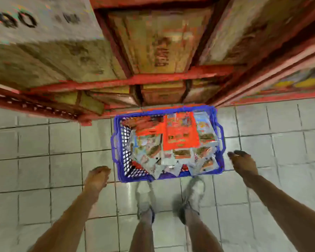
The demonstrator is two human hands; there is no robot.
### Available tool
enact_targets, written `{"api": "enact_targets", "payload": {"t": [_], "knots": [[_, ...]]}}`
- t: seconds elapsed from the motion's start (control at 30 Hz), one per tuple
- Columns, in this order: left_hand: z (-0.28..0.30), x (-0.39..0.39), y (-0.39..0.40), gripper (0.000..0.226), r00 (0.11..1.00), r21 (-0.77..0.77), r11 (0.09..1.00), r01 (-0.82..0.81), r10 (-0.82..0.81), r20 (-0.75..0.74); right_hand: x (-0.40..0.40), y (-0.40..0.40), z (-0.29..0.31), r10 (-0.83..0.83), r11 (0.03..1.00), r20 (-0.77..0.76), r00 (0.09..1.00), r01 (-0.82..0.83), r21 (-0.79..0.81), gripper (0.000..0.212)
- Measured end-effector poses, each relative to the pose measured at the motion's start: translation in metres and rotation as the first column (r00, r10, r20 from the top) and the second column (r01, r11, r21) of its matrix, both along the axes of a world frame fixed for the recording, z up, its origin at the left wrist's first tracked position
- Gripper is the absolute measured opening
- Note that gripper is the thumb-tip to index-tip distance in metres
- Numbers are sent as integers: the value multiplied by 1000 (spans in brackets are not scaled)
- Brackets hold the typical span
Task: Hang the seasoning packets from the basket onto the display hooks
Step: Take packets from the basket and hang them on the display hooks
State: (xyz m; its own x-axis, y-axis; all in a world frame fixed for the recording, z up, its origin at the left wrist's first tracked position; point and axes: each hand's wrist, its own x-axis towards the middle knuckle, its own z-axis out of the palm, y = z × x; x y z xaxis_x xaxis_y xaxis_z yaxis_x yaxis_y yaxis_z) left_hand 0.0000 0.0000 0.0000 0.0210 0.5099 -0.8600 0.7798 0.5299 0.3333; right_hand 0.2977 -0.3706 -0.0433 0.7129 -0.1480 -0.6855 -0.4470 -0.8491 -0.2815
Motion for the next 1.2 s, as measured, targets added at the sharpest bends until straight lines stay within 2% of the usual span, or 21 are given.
{"api": "enact_targets", "payload": {"t": [0.07, 0.13, 0.2, 0.3, 0.47, 0.57, 0.7, 0.83, 0.93, 1.0, 1.1, 1.2], "knots": [[-39, 2, -1, 16, 1000, 54, 998, 14, -14, 2, 4, 8, -40, -14, 998, 18, 1000, 15, -57, 51], [-71, 9, -1, 12, 999, 35, 999, -7, 6, 34, 11, 16, -70, -28, 999, 64, 998, 30, -40, 47], [-93, 9, -6, 8, 996, -11, 998, -55, 56, 73, 8, 13, -93, 8, 1000, 146, 989, -5, -20, 53], [-117, 10, -8, 15, 991, 29, 994, -102, 99, 87, 3, 7, -111, -26, 999, 191, 981, 18, 43, 51], [-123, 21, -21, 29, 988, 177, 972, -154, 146, 57, 1, 7, -113, -271, 947, 187, 944, 226, 229, 54], [-105, 36, -34, 45, 995, 294, 951, -102, 104, 8, -8, -13, -93, -363, 918, 157, 918, 323, 231, 63], [-60, 63, -61, 39, 1000, 303, 953, 0, -7, 23, -45, -79, -48, -504, 858, 148, 851, 474, 196, 65], [0, 118, -105, 33, 958, 312, 913, 261, -285, 32, -80, -162, 25, -711, 702, 142, 689, 688, 181, 58], [53, 174, -151, 37, 877, 275, 858, 433, -472, 89, -106, -224, 93, -821, 571, 174, 544, 798, 195, 50], [90, 211, -189, 31, 799, 315, 785, 533, -590, 119, -122, -263, 138, -876, 473, 214, 432, 856, 210, 51], [147, 261, -252, 31, 708, 345, 727, 594, -676, 204, -142, -314, 207, -933, 312, 260, 247, 916, 250, 50], [213, 303, -310, 32, 610, 359, 646, 674, -760, 222, -158, -350, 278, -955, 186, 279, 100, 934, 304, 45]]}}
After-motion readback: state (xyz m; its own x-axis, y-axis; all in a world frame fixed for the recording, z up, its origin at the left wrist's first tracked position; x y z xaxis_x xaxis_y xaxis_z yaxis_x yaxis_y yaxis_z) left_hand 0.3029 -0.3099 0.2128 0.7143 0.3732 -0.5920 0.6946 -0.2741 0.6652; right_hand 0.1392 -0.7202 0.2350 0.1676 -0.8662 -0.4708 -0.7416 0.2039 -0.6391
